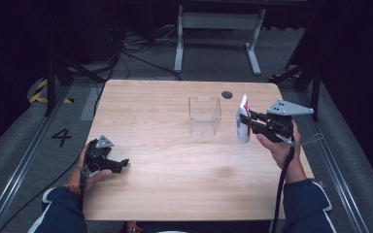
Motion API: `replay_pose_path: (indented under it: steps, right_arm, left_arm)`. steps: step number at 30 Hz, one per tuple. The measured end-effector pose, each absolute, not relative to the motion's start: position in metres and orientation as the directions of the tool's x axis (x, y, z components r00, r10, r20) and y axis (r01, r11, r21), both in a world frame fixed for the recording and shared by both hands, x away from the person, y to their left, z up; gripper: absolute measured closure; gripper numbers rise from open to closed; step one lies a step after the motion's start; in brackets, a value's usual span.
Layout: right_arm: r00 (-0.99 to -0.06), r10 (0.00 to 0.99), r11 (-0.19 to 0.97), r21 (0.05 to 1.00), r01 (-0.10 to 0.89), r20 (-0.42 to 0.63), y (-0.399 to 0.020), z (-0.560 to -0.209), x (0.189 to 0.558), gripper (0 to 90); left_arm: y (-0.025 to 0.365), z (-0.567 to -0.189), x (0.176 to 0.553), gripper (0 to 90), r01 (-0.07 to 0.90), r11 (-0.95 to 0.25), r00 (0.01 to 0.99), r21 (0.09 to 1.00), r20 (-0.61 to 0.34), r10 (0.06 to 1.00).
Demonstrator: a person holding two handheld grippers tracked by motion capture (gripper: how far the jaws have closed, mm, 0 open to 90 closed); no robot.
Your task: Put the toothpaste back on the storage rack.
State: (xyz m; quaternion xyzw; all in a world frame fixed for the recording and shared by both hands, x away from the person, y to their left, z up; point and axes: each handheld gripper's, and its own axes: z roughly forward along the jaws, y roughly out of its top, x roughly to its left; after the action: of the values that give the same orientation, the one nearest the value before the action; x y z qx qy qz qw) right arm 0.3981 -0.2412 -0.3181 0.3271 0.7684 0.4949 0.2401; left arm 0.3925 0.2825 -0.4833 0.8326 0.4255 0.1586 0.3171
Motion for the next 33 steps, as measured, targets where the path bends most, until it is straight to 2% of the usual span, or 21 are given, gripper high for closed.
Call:
replay_pose_path:
  steps: [27, 33]
  right_arm:
    - [-0.702, 0.709, 0.275, 0.942, 0.19, -0.065, -0.194, -0.295, 0.432, 71.9]
    - [-0.709, 0.704, 0.267, 0.943, 0.199, -0.049, -0.182, -0.293, 0.442, 71.9]
  left_arm:
    - [0.282, -0.483, 0.392, 0.6, 0.612, -0.438, 0.588, 0.659, -0.008, 0.809]
    - [0.282, -0.483, 0.392, 0.6, 0.612, -0.438, 0.588, 0.659, -0.009, 0.809]
